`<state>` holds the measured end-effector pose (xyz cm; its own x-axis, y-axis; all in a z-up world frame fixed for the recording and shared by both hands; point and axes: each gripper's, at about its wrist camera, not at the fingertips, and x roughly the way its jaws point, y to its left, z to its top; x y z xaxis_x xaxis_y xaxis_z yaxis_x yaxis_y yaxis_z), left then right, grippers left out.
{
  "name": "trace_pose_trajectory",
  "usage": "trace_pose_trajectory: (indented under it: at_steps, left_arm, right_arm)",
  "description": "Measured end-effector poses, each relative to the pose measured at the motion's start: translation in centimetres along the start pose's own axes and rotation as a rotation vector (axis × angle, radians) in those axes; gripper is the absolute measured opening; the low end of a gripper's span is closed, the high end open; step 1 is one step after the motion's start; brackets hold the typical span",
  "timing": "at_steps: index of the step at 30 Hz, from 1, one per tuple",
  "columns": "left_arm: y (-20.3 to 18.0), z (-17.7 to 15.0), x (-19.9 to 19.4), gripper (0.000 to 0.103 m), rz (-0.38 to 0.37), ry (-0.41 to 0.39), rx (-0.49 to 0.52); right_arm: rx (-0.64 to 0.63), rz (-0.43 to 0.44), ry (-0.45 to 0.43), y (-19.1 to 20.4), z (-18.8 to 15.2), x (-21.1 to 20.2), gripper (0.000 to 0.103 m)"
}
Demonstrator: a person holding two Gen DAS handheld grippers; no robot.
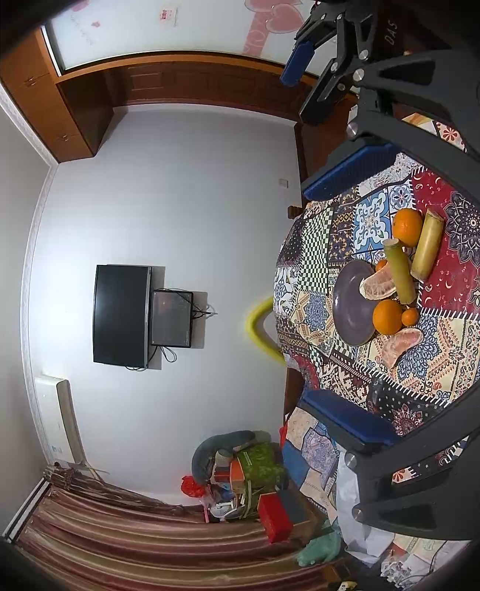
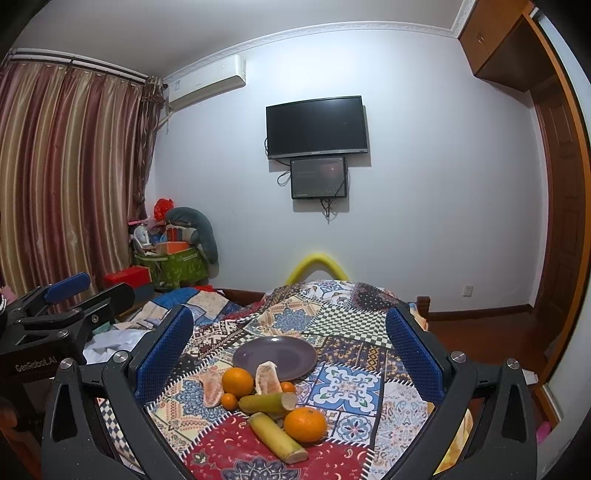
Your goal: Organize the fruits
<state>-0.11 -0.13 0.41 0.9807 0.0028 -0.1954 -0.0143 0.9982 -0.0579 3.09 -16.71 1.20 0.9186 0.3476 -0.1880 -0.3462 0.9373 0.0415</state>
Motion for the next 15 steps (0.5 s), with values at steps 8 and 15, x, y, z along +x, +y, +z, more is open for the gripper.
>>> trace_pose_trajectory:
  at_steps: [8,15]
  left_arm:
    - [-0.06,-0.03,0.04,0.103,-0.002,0.000,-0.002]
    - [-0.08,-0.08,0.10,0.103,-0.001,-0.001,-0.002]
  right_arm:
    - [0.002,0.002,-0.002,-0.11,0.07,0.01,0.103]
    - [0.002,0.003,-0.004,-0.05,0.02,-0.01,0.103]
